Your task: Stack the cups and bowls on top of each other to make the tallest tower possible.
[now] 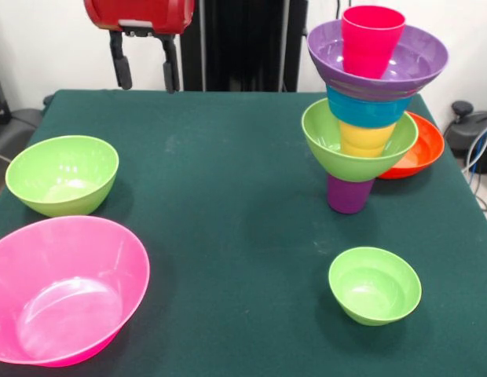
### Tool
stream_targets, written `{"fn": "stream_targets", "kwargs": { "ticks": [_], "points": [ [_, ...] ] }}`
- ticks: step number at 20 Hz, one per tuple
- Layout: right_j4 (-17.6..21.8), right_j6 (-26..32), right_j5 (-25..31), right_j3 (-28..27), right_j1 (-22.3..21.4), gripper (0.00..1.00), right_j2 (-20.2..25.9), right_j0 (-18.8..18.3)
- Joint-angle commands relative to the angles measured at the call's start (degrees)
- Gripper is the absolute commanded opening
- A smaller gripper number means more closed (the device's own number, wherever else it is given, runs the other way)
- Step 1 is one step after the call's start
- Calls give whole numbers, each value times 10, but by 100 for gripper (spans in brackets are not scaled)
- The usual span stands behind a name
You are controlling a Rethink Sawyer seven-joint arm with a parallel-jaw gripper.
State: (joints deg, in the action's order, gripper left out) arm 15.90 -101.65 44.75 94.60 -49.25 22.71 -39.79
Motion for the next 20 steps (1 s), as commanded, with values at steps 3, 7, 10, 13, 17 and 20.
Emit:
{"fn": "stream_targets", "kwargs": {
  "ticks": [3,7,10,13,17,20],
  "points": [
    [50,96,41,-4,2,100,19,-7],
    [67,91,26,-21,35,100,16,-4],
    [86,88,8,-40,69,100,11,-5],
    [101,93,-12,-60,110,100,14,-10],
    [113,98,-28,-80,151,100,23,-16],
    [129,96,-36,-95,171,100,22,-15]
  ]
}}
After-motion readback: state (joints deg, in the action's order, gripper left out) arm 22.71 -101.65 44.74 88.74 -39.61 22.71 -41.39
